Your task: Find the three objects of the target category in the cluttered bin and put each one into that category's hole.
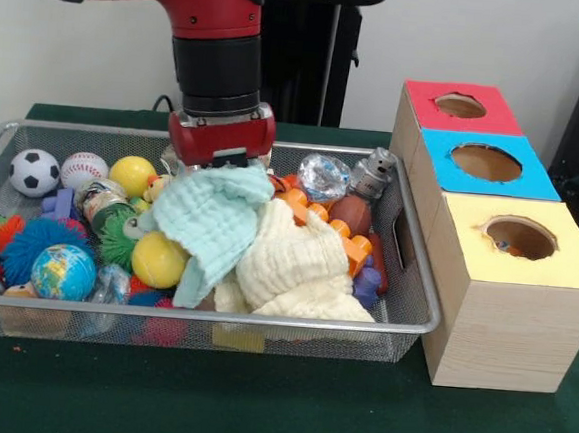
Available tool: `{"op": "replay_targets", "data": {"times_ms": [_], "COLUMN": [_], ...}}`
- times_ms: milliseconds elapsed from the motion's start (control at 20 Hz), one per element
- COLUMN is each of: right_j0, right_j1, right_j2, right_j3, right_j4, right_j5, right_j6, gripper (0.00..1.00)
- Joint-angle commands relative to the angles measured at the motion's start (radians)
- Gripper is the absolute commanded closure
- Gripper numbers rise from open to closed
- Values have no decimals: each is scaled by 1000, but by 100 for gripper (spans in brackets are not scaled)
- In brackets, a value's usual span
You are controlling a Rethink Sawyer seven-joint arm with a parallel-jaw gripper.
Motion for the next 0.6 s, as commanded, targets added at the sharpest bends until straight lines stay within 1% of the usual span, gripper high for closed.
{"op": "replay_targets", "data": {"times_ms": [50,350,500,600], "right_j0": [43,64,86,90], "right_j1": [0,-28,-54,-61], "right_j2": [-137,-206,-254,-264], "right_j3": [106,147,166,187], "right_j4": [75,136,174,204], "right_j5": [-82,-109,-93,-93], "right_j6": [267,253,261,261], "gripper": [100,100,100,100]}}
